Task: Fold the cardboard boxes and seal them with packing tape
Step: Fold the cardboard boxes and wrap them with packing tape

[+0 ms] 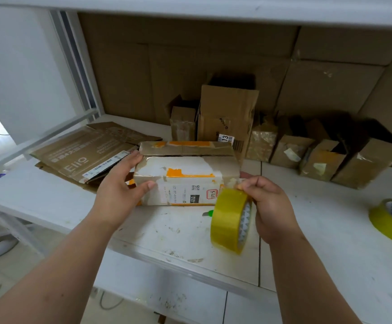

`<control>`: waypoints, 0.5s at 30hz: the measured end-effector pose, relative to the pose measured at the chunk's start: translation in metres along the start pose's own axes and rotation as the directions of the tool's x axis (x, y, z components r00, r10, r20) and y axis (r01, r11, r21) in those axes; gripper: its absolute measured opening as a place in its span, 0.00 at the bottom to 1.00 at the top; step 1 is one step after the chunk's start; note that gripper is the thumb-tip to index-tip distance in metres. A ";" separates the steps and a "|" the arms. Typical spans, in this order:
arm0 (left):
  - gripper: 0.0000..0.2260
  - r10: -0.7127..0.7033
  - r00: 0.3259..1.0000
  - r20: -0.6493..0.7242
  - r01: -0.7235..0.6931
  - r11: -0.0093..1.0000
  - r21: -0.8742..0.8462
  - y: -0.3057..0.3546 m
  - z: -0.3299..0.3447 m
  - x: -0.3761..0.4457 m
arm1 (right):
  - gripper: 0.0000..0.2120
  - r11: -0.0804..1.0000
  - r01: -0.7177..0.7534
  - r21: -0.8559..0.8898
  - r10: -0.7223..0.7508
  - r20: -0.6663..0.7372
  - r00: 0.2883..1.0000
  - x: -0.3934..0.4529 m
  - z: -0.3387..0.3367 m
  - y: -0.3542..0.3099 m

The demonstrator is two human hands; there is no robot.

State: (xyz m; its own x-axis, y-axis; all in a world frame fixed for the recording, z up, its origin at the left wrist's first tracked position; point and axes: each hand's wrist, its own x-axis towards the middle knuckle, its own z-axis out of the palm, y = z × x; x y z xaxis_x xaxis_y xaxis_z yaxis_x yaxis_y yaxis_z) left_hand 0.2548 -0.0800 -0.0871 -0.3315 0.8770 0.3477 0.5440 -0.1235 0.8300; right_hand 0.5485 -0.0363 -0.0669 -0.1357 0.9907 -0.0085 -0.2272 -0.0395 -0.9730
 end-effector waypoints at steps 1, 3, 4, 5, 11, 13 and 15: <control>0.30 -0.001 1.000 -0.017 0.000 1.000 -0.016 -0.001 -0.003 0.000 | 0.17 1.000 0.005 0.018 -0.005 0.017 1.000 -0.001 0.001 0.000; 0.28 -0.021 0.999 -0.050 0.019 0.999 -0.032 -0.004 -0.009 0.001 | 0.18 0.999 0.012 0.048 -0.014 0.045 0.999 -0.003 0.003 -0.003; 0.27 -0.042 0.998 -0.046 0.039 0.998 -0.058 -0.005 -0.012 0.002 | 0.18 0.998 0.012 0.065 -0.015 0.055 0.998 -0.003 0.004 -0.004; 0.27 -0.072 0.997 -0.024 0.069 0.991 -0.115 -0.006 -0.015 0.002 | 0.17 0.996 0.007 0.089 -0.013 0.069 0.998 -0.003 0.005 -0.005; 0.30 -0.362 0.925 0.114 0.379 0.855 -0.355 0.011 -0.013 0.003 | 0.05 0.984 -0.130 0.125 0.098 0.231 0.968 -0.014 0.017 -0.002; 0.41 -0.430 0.903 0.005 0.422 0.884 -0.201 0.023 -0.010 0.006 | 0.05 0.986 -0.142 0.089 0.111 0.282 0.953 -0.019 0.022 0.001; 0.50 -0.354 0.926 -0.129 0.370 0.919 0.137 0.038 -0.004 0.005 | 0.05 0.990 -0.131 0.042 0.110 0.334 0.936 -0.025 0.026 0.004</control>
State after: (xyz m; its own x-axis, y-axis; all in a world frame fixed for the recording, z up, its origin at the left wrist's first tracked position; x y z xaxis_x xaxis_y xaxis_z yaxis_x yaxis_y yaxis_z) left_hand 0.2707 -0.0822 -0.0526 -0.5993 0.7960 0.0851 0.4825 0.2743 0.8318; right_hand 0.5255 -0.0647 -0.0644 -0.4737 0.8799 -0.0381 -0.2481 -0.1748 -0.9528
